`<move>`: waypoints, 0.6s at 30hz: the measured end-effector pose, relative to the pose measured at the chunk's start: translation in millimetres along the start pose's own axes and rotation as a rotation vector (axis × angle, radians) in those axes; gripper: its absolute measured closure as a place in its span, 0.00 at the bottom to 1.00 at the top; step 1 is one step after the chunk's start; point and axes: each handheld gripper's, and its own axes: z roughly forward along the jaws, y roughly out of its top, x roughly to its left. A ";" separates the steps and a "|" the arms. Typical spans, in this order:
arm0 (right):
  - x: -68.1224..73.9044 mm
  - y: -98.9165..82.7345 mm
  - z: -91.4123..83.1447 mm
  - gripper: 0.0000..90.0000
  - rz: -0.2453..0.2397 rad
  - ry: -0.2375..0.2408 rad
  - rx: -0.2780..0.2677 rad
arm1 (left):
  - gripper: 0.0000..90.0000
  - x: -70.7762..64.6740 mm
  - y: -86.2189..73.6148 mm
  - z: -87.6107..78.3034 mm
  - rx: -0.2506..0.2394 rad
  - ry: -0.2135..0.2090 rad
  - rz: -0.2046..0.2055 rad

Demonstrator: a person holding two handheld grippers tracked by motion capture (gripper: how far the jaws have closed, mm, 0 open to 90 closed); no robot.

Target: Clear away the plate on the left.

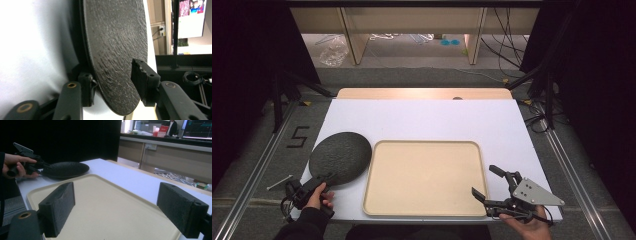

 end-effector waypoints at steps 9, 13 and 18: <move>0.5 -0.3 1.4 0.19 -0.005 -0.001 -0.005 | 0.83 3.1 1.4 0.4 0.012 0.038 -0.018; -0.3 -0.1 2.5 0.19 -0.028 -0.011 -0.023 | 0.85 5.6 3.8 2.3 0.031 0.025 -0.049; -1.3 0.5 1.2 0.19 -0.031 0.003 -0.006 | 0.88 10.1 4.7 4.4 0.051 0.022 -0.096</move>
